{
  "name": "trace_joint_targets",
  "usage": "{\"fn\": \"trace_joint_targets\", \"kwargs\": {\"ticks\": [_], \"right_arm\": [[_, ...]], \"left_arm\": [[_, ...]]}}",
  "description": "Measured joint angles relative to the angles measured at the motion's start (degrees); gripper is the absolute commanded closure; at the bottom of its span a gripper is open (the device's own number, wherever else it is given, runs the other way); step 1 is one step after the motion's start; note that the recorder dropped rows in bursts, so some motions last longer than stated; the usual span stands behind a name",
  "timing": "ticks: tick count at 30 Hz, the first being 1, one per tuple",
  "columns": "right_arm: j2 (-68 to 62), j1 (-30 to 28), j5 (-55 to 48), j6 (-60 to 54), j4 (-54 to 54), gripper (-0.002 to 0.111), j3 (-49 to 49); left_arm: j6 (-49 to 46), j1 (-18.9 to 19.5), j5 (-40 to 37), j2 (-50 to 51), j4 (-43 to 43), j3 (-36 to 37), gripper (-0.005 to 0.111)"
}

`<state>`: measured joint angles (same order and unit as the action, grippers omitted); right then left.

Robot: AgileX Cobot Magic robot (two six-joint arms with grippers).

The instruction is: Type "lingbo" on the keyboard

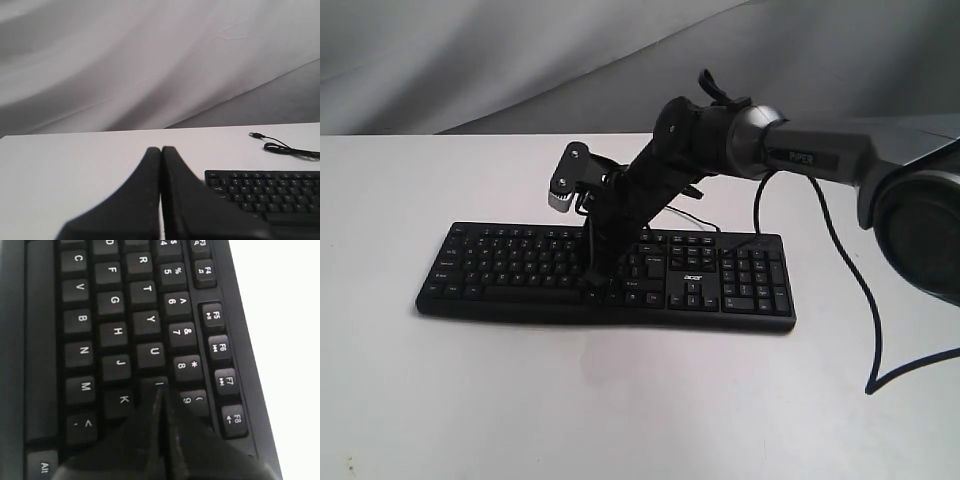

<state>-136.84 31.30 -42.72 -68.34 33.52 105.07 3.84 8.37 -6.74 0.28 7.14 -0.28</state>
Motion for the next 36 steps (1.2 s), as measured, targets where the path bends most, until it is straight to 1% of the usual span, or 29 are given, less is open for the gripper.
{"fn": "trace_joint_targets", "kwargs": {"ticks": [9, 12, 16, 19, 21, 22, 24, 25, 26, 27, 29, 33, 36], "right_arm": [[0.0, -0.1, 0.1, 0.0, 0.1, 0.108, -0.1], [1.9, -0.2, -0.6, 0.0, 0.1, 0.108, -0.5], [11.6, -0.3, -6.3, 2.3, 0.0, 0.108, -0.6], [18.9, -0.3, -7.7, 5.3, 0.0, 0.108, -1.6], [29.5, -0.3, -6.4, 6.8, -0.2, 0.108, -6.4], [32.6, -0.3, -5.0, 6.9, -0.2, 0.108, -8.3], [42.0, -0.3, 0.3, 8.4, -0.2, 0.108, -15.3], [48.2, -0.3, 5.2, 10.1, -0.2, 0.108, -20.7], [51.5, -0.3, 8.3, 11.3, -0.2, 0.108, -23.9], [57.8, -0.3, 13.5, 13.3, -0.2, 0.108, -30.0], [65.4, -0.3, 18.2, 15.5, -0.4, 0.108, -37.5], [73.3, -0.3, 18.9, 16.0, -0.4, 0.108, -43.6], [78.0, -0.3, 19.9, 16.0, -1.2, 0.108, -44.9]], "left_arm": [[0.0, 0.0, 0.0, 0.0, 0.0, 0.0, 0.106], [0.0, 0.0, 0.0, 0.0, 0.0, 0.0, 0.106], [0.0, 0.0, 0.0, 0.0, 0.0, 0.0, 0.106], [0.0, 0.0, 0.0, 0.0, 0.0, 0.0, 0.106], [0.0, 0.0, 0.0, 0.0, 0.0, 0.0, 0.106], [0.0, 0.0, 0.0, 0.0, 0.0, 0.0, 0.106], [0.0, 0.0, 0.0, 0.0, 0.0, 0.0, 0.106], [0.0, 0.0, 0.0, 0.0, 0.0, 0.0, 0.106], [0.0, 0.0, 0.0, 0.0, 0.0, 0.0, 0.106], [0.0, 0.0, 0.0, 0.0, 0.0, 0.0, 0.106], [0.0, 0.0, 0.0, 0.0, 0.0, 0.0, 0.106], [0.0, 0.0, 0.0, 0.0, 0.0, 0.0, 0.106], [0.0, 0.0, 0.0, 0.0, 0.0, 0.0, 0.106]]}}
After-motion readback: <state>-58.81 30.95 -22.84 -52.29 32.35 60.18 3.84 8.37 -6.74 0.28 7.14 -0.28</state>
